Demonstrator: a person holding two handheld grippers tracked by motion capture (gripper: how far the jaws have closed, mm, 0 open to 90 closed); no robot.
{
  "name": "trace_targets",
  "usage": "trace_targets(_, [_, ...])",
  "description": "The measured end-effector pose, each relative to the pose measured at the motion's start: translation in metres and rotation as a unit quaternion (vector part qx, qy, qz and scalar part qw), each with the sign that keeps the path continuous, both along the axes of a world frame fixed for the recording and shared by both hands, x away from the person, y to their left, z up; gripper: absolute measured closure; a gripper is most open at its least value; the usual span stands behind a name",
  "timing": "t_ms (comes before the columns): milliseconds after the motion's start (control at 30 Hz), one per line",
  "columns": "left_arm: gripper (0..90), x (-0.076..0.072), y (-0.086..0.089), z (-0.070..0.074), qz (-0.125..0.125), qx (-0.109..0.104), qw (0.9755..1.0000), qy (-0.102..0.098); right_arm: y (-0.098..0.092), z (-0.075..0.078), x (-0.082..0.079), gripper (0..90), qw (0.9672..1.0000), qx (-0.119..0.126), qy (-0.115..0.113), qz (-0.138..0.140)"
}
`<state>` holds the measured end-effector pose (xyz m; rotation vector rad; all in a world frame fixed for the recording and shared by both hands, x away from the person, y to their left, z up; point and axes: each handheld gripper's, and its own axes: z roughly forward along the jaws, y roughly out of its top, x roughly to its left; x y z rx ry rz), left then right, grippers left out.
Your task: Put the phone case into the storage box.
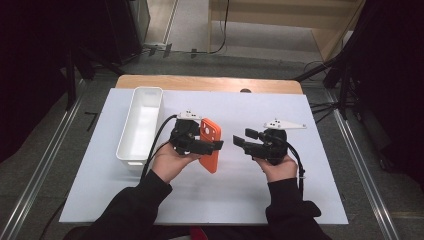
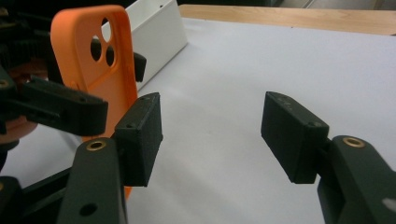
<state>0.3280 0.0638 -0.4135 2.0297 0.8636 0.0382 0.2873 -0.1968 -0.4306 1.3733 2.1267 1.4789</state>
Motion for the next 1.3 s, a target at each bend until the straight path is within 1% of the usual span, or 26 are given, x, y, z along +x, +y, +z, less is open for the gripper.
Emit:
trace_targets(133, [16.1, 0.001, 0.001, 0.001, -0.001, -0.003, 1.0, 0.002, -0.001, -0.004, -0.003, 36.5, 0.9999, -0.009, 0.001, 0.008])
trace_targets(300, [16.1, 0.001, 0.002, 0.001, -0.004, 0.002, 1.0, 0.005, -0.001, -0.009, -0.006, 35.7, 0.9997, -0.018, 0.002, 0.019])
trace_targets(367, [16.0, 0.001, 0.002, 0.001, -0.005, 0.002, 1.0, 0.005, -0.001, -0.009, -0.007, 35.6, 0.9997, -0.017, 0.001, 0.018])
trace_targets(533, [16.0, 0.002, 0.003, 0.001, -0.006, 0.003, 1.0, 0.003, -0.005, -0.011, -0.011, 33.9, 0.9994, -0.014, 0.006, 0.031])
trace_targets(567, [16.0, 0.002, 0.003, 0.001, -0.006, 0.003, 1.0, 0.003, -0.005, -0.011, -0.011, 33.9, 0.9994, -0.014, 0.006, 0.031])
trace_targets(600, [16.0, 0.003, 0.004, 0.001, -0.003, 0.001, 1.0, 0.004, -0.006, -0.012, -0.013, 33.0, 0.999, -0.014, 0.006, 0.041])
trace_targets(633, [16.0, 0.003, 0.004, 0.001, -0.003, 0.001, 1.0, 0.004, -0.006, -0.013, -0.014, 32.9, 0.9989, -0.015, 0.003, 0.045])
trace_targets(700, [16.0, 0.004, 0.005, 0.001, -0.004, 0.002, 1.0, 0.004, -0.006, -0.013, -0.015, 32.3, 0.9987, -0.014, 0.001, 0.048])
trace_targets(733, [16.0, 0.004, 0.005, 0.001, -0.003, 0.003, 1.0, 0.003, -0.007, -0.015, -0.016, 31.1, 0.998, -0.009, 0.006, 0.062])
trace_targets(800, [16.0, 0.004, 0.005, 0.001, -0.003, 0.005, 1.0, 0.002, -0.008, -0.015, -0.017, 30.9, 0.998, -0.007, 0.007, 0.063])
trace_targets(833, [16.0, 0.004, 0.005, 0.001, -0.003, 0.007, 1.0, 0.004, -0.009, -0.016, -0.018, 30.3, 0.9977, -0.006, 0.008, 0.067])
trace_targets(867, [16.0, 0.004, 0.006, 0.001, -0.004, 0.006, 1.0, 0.005, -0.011, -0.017, -0.02, 28.7, 0.9972, 0.0, 0.012, 0.074])
trace_targets(967, [16.0, 0.005, 0.006, 0.001, -0.007, 0.007, 0.9999, 0.007, -0.012, -0.019, -0.02, 28.3, 0.9968, 0.002, 0.01, 0.079])
trace_targets(1000, [16.1, 0.005, 0.006, 0.0, -0.008, 0.006, 0.9999, 0.007, -0.014, -0.021, -0.021, 27.2, 0.996, 0.008, 0.013, 0.088])
trace_targets(1067, [16.0, 0.006, 0.006, 0.0, -0.01, 0.007, 0.9999, 0.01, -0.015, -0.023, -0.022, 26.6, 0.9955, 0.008, 0.015, 0.093])
trace_targets(1133, [16.0, 0.006, 0.007, 0.0, -0.011, 0.007, 0.9999, 0.011, -0.017, -0.026, -0.024, 26.6, 0.9949, 0.001, 0.015, 0.099])
trace_targets(1233, [16.0, 0.006, 0.007, 0.0, -0.013, 0.008, 0.9998, 0.011, -0.02, -0.032, -0.029, 26.3, 0.9939, -0.018, 0.013, 0.108])
trace_targets(1300, [16.0, 0.007, 0.008, 0.0, -0.017, 0.008, 0.9997, 0.013, -0.022, -0.035, -0.031, 25.8, 0.9936, -0.02, 0.016, 0.11])
